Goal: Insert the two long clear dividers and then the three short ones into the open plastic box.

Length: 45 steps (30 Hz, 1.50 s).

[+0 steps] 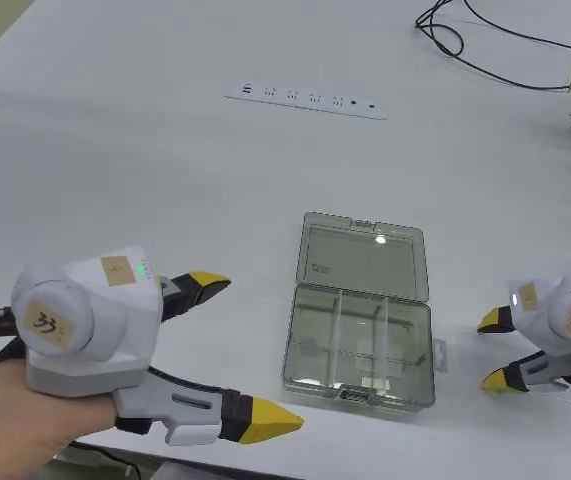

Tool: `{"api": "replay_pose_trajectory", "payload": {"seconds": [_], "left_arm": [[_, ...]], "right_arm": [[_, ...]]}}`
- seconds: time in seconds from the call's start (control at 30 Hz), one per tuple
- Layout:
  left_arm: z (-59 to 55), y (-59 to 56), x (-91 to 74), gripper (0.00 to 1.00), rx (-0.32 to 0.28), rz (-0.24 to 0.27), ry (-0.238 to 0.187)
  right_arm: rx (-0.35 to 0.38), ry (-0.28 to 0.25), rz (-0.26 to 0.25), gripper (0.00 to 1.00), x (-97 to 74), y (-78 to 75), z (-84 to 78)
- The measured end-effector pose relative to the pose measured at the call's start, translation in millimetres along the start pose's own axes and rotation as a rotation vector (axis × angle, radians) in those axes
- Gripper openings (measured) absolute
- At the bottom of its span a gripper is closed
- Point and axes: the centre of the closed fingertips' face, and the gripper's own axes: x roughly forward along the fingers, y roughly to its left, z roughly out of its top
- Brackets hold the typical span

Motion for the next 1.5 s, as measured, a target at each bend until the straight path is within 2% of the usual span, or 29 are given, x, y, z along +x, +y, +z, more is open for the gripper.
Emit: {"api": "replay_pose_trajectory", "payload": {"seconds": [0.23,0.63,1.0,1.33,1.5], "left_arm": [[1.0,-0.8,1.8,0.99,0.004,-0.005,-0.001],[2.1,-2.5,-2.7,0.99,0.020,-0.005,0.005],[8.5,-5.8,-4.7,0.99,0.044,-0.015,0.000],[22.4,-9.7,-3.4,0.98,0.066,-0.032,-0.021],[27.7,-11.9,-1.3,0.97,0.070,-0.038,-0.027]], "right_arm": [[-0.006,0.009,-0.003,0.33,0.9,0.7,1.7],[0.001,0.012,-0.015,0.33,-2.5,3.5,2.4],[0.072,-0.095,-0.123,0.32,-41.2,-0.6,26.8],[0.101,-0.201,-0.264,0.32,-99.4,0.6,63.7],[0.095,-0.245,-0.309,0.32,-125.3,6.7,83.6]]}}
